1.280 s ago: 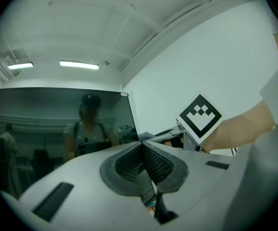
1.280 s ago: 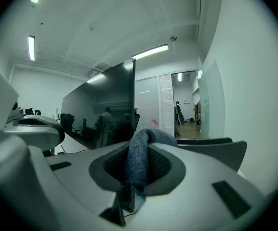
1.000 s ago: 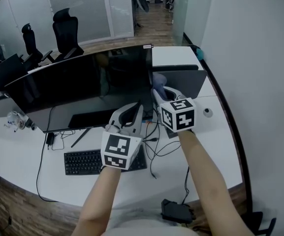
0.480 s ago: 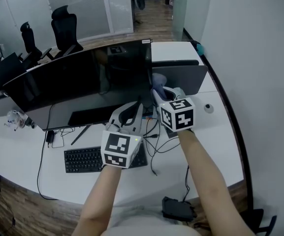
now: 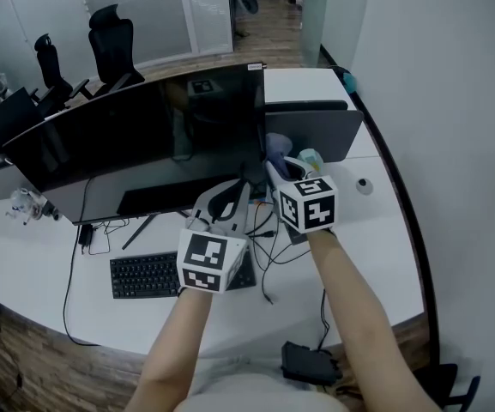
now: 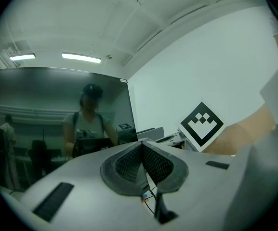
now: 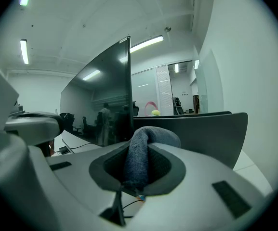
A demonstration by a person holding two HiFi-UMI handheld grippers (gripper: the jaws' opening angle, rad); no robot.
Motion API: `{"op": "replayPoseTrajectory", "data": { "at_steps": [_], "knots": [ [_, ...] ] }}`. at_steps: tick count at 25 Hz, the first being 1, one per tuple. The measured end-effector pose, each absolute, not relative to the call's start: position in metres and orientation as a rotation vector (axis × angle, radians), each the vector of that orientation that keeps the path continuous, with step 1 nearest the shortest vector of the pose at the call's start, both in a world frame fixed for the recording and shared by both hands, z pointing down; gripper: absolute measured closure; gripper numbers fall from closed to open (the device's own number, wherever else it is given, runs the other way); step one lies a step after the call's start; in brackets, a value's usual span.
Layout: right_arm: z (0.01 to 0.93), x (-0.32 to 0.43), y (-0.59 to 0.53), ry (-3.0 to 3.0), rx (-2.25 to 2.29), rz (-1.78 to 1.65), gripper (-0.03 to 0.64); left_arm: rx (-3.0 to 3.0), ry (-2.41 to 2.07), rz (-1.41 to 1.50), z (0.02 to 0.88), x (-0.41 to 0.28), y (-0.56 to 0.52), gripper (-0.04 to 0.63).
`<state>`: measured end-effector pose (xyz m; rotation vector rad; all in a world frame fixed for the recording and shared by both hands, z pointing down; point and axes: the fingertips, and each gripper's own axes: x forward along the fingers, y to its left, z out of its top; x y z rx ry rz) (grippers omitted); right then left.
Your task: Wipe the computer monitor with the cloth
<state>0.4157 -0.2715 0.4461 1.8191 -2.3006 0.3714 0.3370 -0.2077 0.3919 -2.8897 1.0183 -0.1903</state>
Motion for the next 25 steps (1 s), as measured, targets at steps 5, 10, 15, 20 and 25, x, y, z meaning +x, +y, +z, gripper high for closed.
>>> {"op": "replayPoseTrajectory", "data": {
  "at_steps": [5, 10, 15, 20, 25],
  "knots": [
    [0.462, 0.416, -0.268, -2.282, 1.813, 0.408, 0.549, -2.896, 1.030, -0.193, 0.398, 0.335, -0.207, 0.589],
    [0.474, 0.416, -0.264, -2.269, 1.807, 0.436, 0.549, -2.904, 1.031, -0.199, 0.403, 0.336, -0.206, 0.589],
    [0.487, 0.414, -0.259, -2.260, 1.795, 0.465, 0.549, -2.916, 1.027, -0.216, 0.409, 0.337, -0.205, 0.589],
    [0.500, 0.412, -0.254, -2.249, 1.787, 0.500, 0.549, -2.921, 1.028, -0.216, 0.411, 0.337, -0.203, 0.589],
    [0.511, 0.411, -0.249, -2.237, 1.778, 0.536, 0.549, -2.924, 1.036, -0.219, 0.412, 0.335, -0.203, 0.589]
  ]
}}
